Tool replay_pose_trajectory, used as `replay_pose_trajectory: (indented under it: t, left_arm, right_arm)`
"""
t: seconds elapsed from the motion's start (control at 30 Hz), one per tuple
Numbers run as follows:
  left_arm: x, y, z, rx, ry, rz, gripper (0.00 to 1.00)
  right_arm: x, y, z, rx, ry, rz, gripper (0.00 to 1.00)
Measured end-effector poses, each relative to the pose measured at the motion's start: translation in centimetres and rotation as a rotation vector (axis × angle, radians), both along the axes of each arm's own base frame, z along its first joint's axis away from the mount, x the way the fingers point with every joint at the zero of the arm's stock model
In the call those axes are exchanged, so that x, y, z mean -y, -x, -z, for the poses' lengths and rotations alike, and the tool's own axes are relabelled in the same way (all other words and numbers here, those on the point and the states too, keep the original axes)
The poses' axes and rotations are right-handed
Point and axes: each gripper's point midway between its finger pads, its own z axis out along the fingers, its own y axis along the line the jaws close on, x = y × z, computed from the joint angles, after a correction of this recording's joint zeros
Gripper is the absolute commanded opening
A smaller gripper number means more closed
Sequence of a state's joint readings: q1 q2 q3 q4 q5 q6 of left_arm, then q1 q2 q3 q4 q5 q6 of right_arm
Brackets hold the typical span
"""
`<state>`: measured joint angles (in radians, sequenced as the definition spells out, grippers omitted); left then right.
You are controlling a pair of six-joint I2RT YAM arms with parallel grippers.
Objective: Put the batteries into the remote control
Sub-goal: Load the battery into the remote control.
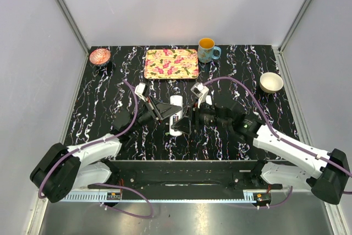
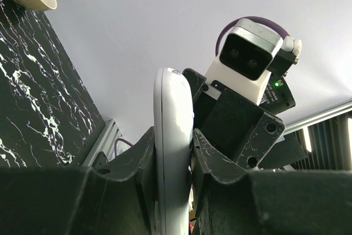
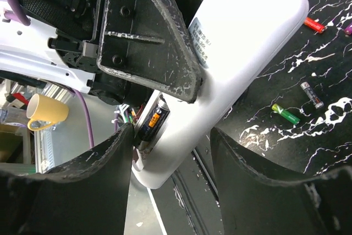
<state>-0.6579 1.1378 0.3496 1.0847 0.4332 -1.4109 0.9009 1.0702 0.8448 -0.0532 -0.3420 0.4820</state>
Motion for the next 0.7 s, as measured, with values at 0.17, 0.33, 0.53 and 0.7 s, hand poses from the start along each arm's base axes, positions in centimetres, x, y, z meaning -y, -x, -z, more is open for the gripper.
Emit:
replay_pose_trajectory:
  t: [0.17, 0.33, 0.53, 0.7]
  left_arm:
    - [0.0, -0.2, 0.3, -0.006, -0.014, -0.012, 0.00]
    - [-0.2, -0.1, 0.5, -0.004, -0.041, -0.030, 0.00]
    - [-0.8, 0.1, 0.8, 0.004, -0.090, -0.077, 0.00]
    - [-0.9, 0.2, 2.0, -0.020, -0.141, -0.091, 0.00]
  right_arm:
    - [-0.2, -0.1, 0.3, -0.038, -0.011, -0.003, 0.63]
    - [-0.2, -0.1, 0.5, -0.058, -0.016, -0.008, 0.67]
    - [-0.2, -0.2, 0.5, -0.061, -0.017, -0.008, 0.70]
    - [0.2, -0.7, 0.6, -0.063, -0.014, 0.013, 0.72]
